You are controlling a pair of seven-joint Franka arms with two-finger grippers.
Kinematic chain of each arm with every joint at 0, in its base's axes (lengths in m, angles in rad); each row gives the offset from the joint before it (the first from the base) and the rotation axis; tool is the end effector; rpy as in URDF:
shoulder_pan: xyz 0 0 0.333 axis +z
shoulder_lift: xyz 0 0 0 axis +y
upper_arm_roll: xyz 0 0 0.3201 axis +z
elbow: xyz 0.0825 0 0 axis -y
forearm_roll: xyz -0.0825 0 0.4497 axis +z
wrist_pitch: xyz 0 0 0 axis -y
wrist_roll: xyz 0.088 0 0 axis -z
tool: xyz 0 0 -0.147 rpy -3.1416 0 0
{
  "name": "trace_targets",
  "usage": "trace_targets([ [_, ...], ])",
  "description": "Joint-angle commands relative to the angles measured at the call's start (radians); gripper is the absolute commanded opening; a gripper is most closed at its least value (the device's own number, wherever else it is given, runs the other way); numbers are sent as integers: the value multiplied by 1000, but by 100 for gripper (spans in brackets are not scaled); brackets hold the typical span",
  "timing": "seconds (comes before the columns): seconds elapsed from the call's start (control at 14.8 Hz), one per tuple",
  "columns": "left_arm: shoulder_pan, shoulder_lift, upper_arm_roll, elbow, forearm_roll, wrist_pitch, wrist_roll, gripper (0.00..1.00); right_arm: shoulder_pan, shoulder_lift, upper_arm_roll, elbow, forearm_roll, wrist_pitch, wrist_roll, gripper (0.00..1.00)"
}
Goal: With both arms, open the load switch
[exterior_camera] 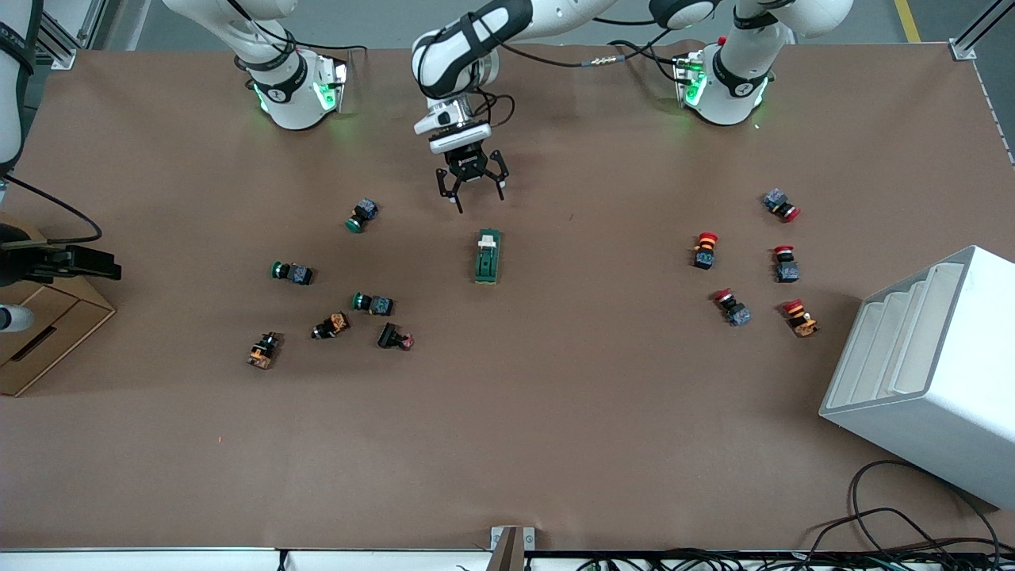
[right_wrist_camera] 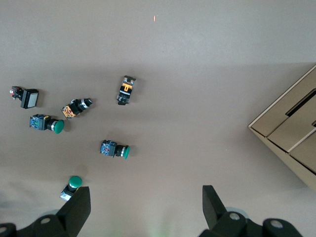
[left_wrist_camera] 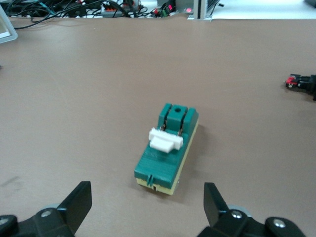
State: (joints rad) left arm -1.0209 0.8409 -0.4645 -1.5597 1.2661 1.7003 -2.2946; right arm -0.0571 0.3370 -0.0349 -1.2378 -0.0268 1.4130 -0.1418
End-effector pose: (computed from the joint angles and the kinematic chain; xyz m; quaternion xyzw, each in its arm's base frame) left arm 0.2163 -0.6804 0.1108 -0.8865 -0.1217 -0.4340 0.1045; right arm 0.6939 -0.0646 0.5295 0.9963 0.0243 -0.0824 0.0097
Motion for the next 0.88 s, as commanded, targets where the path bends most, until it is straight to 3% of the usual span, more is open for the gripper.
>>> trace_targets([
  [0.0, 71, -113, -28, 16, -150, 15, 183, 100, -26, -18, 26, 41, -5, -38, -9, 100],
  [0.34, 204, -339, -28, 58, -494, 15, 525, 100, -6, -42, 35, 43, 7, -193, -1, 100],
  [0.61, 359, -502, -25, 70, -719, 10, 775, 100, -12, -78, 26, 35, 44, -197, 59, 100],
  [0.81, 502, -571, -23, 128, -876, -19, 969, 100, -7, -101, 26, 35, 42, -198, 65, 100],
])
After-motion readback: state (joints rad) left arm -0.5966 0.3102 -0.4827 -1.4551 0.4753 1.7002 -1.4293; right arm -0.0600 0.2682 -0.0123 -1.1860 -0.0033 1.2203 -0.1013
